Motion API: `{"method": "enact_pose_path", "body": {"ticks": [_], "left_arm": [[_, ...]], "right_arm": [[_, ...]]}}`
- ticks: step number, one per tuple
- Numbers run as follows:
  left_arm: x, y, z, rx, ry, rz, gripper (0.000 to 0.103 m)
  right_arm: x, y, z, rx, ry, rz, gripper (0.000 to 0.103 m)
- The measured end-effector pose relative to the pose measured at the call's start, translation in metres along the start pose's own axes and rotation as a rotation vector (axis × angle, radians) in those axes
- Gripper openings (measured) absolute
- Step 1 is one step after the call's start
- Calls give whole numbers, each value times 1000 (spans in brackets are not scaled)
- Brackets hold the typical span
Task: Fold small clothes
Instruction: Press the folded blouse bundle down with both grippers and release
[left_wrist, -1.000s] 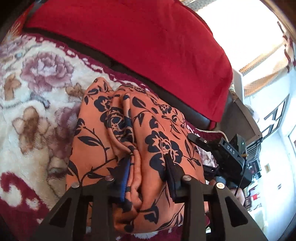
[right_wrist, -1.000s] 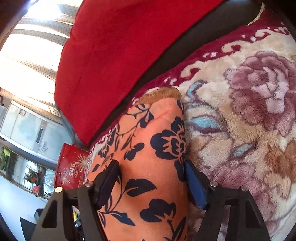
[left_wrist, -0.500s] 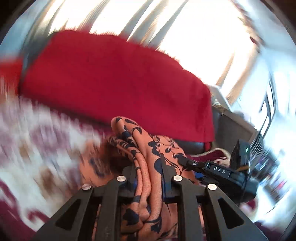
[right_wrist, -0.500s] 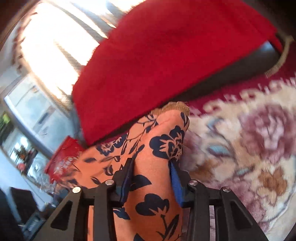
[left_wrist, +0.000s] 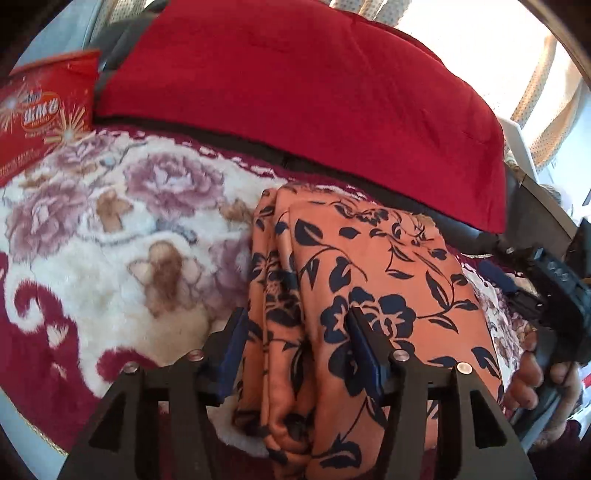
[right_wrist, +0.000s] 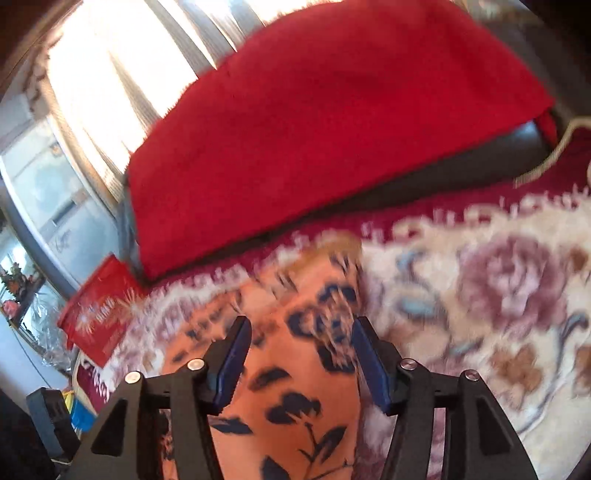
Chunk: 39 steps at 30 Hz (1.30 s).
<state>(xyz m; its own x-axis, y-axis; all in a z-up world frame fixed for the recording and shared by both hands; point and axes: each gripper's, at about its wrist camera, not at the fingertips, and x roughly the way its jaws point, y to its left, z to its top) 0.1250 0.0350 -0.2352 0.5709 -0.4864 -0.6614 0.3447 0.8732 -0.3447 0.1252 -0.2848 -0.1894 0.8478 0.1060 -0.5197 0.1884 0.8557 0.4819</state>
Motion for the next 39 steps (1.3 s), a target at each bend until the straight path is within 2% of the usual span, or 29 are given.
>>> {"method": "enact_pose_path", "body": {"ticks": [2,4,5,7,8,14,17,18,21,22,24,28,31,35,37,39], "left_arm": [[5,-2,1,29,6,28,57],[8,-3,-1,36,9,31,57],[7,-5,-1,40,8,35,57],[7,-5,1,48,2,40,57],[2,-8,0,53,-1,43,57],[6,-14,0,84,-7,75,57],[5,-17,-1,104,-13,90,57],[4,-19,-1,112,-15,93,57],[4,-20,-1,115,-13,91,57],[3,-20,-1,116,-14,93,57],[3,-23,-1,123,-17,102,57],[1,-26,-2,136,-25,119,58],[-7,-23,-5,120,-5,103,68],[-31,-6,-16,23,1,50,79],[-38,6,-25,-66,44,-8,79],[-38,17,-42,-147,121,-87,79]], "right_arm": [[-5,6,3,-22,0,39,61],[4,12,-1,-57,53,48,59],[10,12,-5,-67,89,36,59],[42,6,-17,-63,237,-28,58],[50,1,-21,-49,260,-48,58],[37,-3,1,-29,156,-3,58],[41,1,11,-35,151,-5,58],[48,5,13,-41,162,-8,58],[81,0,5,-38,305,-49,60],[87,-4,4,-34,324,-48,60],[82,-8,5,-16,306,-31,60],[58,-9,0,-53,262,-50,60],[27,-13,-6,-47,229,-26,60],[-13,-17,-11,-56,192,2,60],[-30,-20,-18,-66,181,8,60],[-44,-23,-29,-72,177,12,60]]}}
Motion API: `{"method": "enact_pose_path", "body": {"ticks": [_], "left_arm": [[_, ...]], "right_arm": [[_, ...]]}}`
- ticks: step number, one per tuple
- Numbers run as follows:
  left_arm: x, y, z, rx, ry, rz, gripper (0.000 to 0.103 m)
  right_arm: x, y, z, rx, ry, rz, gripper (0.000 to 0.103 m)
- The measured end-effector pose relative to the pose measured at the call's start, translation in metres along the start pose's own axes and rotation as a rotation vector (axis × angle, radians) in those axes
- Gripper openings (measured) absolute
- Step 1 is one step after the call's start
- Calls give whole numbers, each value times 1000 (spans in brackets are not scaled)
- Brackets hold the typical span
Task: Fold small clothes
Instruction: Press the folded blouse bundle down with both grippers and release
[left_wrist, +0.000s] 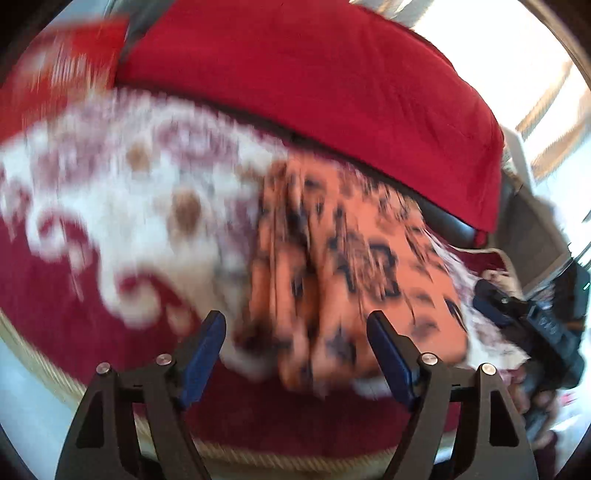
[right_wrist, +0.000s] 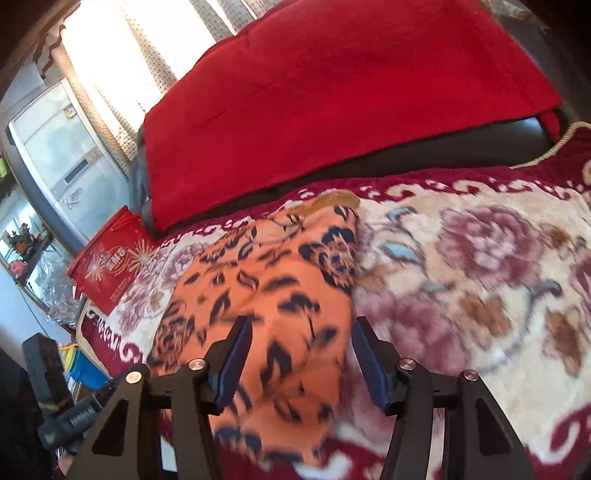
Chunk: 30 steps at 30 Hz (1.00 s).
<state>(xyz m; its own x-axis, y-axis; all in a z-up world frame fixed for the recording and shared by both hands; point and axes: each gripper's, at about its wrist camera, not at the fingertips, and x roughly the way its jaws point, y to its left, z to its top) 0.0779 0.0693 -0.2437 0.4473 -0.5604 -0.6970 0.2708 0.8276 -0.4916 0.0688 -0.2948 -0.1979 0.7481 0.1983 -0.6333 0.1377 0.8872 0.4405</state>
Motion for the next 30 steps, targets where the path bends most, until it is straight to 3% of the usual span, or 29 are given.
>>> {"method": "enact_pose_path", "body": {"ticks": [4,6,10,11,13,19,21,23,24,27,30], "left_arm": [[11,5,-17,-81,96,-127,79],[18,3,-16,-100,96,-162,79],[26,6,-4,-170,44,-216,76],[22,5,1,-165,3,-222,69],[15,-3,7,-108,-48,-192,25],[-11,-39,20,106,-203,-148,23],[-17,-41,26,162,-254,-89,23],[-7,-37,33,168,-234,11,23],[6,-30,37,138,-179,65,23],[39,-1,37,-3,-30,113,31],[34,-1,37,3,-58,128,43]], "right_arm": [[5,15,-18,-85,55,-3,59],[30,19,-30,-101,139,-37,59],[33,20,-31,-75,131,-34,59],[33,18,-30,-65,135,-24,59],[34,13,-30,-35,139,1,59],[30,13,-30,-9,109,50,60],[29,18,-28,-6,92,74,60],[32,24,-27,-20,84,73,60],[34,28,-28,-27,81,71,61],[44,42,-29,-92,71,20,69],[45,54,-30,-173,70,-25,70]]}}
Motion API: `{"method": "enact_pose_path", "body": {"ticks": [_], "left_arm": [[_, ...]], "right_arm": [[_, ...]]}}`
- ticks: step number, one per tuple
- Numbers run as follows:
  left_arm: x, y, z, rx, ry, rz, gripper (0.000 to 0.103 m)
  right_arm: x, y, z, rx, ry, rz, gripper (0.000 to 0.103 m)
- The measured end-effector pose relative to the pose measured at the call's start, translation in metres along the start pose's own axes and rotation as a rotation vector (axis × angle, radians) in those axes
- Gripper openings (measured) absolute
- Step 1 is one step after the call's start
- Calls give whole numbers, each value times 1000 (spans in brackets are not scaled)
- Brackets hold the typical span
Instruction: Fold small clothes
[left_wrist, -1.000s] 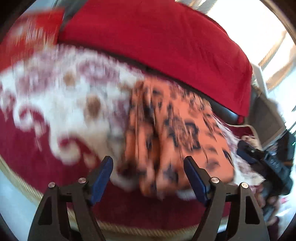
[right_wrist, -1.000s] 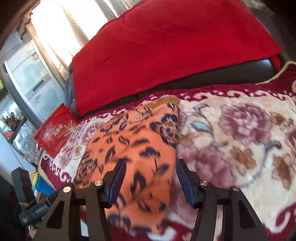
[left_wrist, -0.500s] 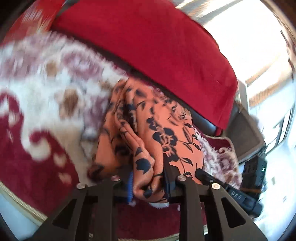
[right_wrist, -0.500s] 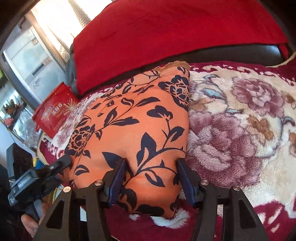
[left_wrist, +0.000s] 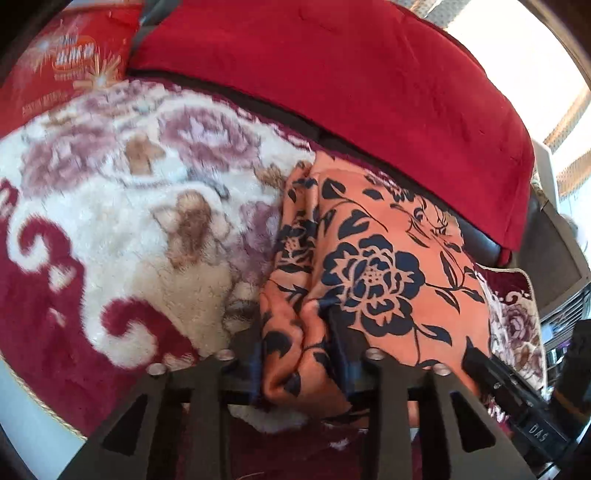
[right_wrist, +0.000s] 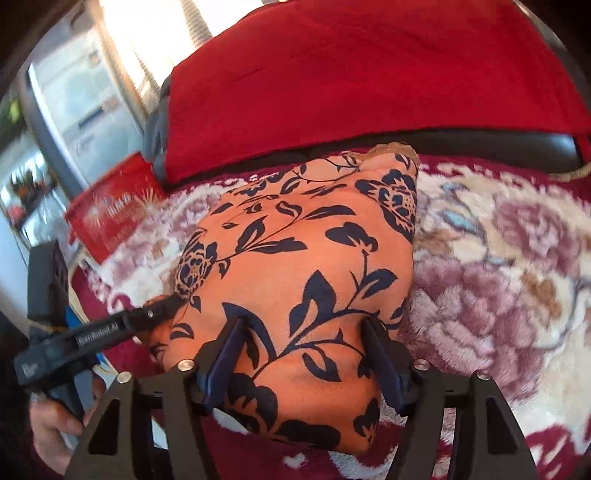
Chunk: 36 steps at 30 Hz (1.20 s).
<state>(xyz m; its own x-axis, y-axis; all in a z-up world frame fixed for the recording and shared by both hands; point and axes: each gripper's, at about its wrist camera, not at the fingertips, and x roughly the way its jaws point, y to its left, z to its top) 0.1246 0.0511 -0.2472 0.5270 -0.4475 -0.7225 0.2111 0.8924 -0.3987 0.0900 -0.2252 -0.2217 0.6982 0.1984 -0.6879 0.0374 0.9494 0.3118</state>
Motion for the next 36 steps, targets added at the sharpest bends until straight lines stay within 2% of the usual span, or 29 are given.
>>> {"method": "enact_pose_path", "body": {"ticks": [2,4,7,8,10,11,12,15,26,32,36], "left_arm": [[-7,-4,-2,40,-31,31,49],[-15,-5,-2,61,-54,66,61],[-26,-7,-5,103,-109,131,63],[-26,-9,-6,117,-121,150,63],[-27,-13,-5,143,-137,172,64],[-27,-14,-5,153,-142,177,64],[-30,-16,-6,163,-145,180,64],[-33,-20,-7,180,-153,190,64],[-39,-27,-9,207,-191,237,64],[-39,-30,-9,215,-196,254,64],[-37,-33,-10,227,-193,259,64]], "right_arm": [[-9,-1,4,0,-18,2,68],[-27,-5,8,14,-102,8,67],[-50,-3,10,-12,-219,-18,64],[-48,-3,9,-11,-212,-23,64],[-24,-7,8,6,-99,-20,63],[-5,-10,5,27,-6,-16,63],[5,-13,1,47,30,-20,63],[-3,-14,3,50,-3,-1,63],[-35,-46,14,214,-111,99,63],[-38,-70,18,318,-113,110,66],[-40,-76,19,336,-121,111,70]]}}
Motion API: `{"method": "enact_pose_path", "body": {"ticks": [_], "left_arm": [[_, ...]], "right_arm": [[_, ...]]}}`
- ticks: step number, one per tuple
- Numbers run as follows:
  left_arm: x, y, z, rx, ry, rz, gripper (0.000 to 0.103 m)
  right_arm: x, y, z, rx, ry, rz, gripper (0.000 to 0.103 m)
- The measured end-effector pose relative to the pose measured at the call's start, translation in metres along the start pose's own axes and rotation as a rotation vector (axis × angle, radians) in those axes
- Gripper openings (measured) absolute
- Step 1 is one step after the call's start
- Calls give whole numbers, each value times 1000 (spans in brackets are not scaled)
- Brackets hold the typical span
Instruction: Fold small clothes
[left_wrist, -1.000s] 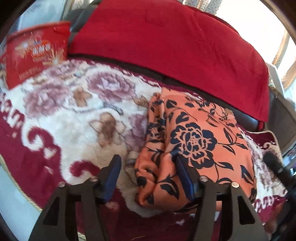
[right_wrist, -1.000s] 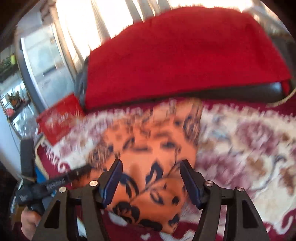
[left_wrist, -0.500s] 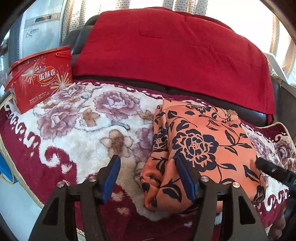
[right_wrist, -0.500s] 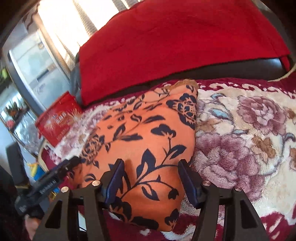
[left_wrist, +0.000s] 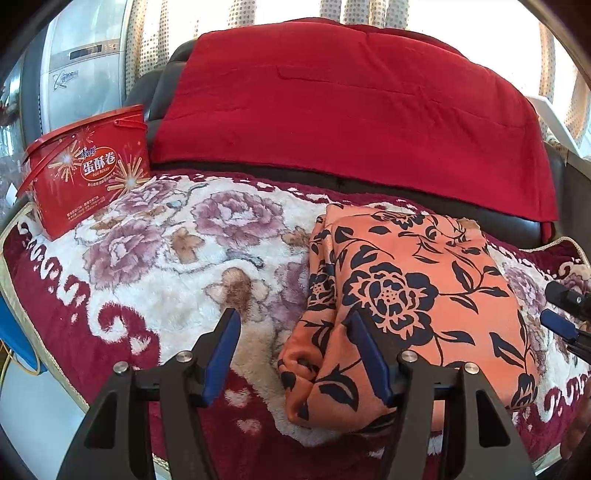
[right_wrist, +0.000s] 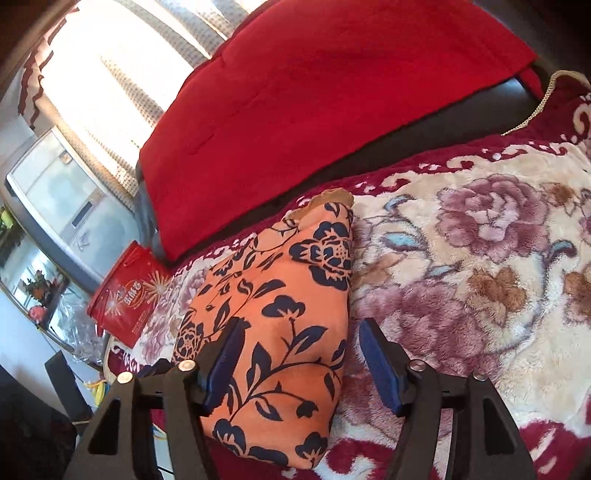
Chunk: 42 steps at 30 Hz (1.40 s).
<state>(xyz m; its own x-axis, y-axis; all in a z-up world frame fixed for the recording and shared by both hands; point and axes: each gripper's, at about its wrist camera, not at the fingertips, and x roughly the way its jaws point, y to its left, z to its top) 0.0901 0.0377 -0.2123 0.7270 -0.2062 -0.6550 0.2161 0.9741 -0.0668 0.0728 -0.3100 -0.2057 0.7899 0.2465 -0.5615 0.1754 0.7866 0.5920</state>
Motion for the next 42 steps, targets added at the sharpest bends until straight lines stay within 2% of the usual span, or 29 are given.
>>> {"method": "enact_pose_path", "body": {"ticks": [14,20,23,24,25,27,29,31,33,36,38,42], "left_arm": [[1,-4,-2,28,4,33,65],[0,0,0,8,40,-7,65],[-1,13,12,-89,124,-101,65],[-2,16,18,-117,139,-128,71],[-2,18,25,-142,151,-156,83],[6,19,44,-186,199,-215,89],[23,17,56,-225,268,-267,89],[38,13,59,-231,313,-279,89],[59,12,53,-262,387,-304,89],[80,19,35,-330,433,-320,89],[91,18,28,-313,476,-309,89],[98,12,30,-289,518,-387,89]], "right_arm": [[2,-4,3,22,-5,21,71],[-1,-6,4,22,-11,23,72],[2,-8,5,31,5,39,73],[4,-8,6,38,14,47,73],[6,-9,6,47,22,56,73],[10,-9,7,62,33,75,73],[13,-9,7,70,38,80,73],[17,-8,8,69,47,88,73],[21,-6,9,63,58,89,73],[28,-6,9,68,80,94,73],[33,-8,9,72,98,94,73],[43,-10,8,64,128,84,73]]}}
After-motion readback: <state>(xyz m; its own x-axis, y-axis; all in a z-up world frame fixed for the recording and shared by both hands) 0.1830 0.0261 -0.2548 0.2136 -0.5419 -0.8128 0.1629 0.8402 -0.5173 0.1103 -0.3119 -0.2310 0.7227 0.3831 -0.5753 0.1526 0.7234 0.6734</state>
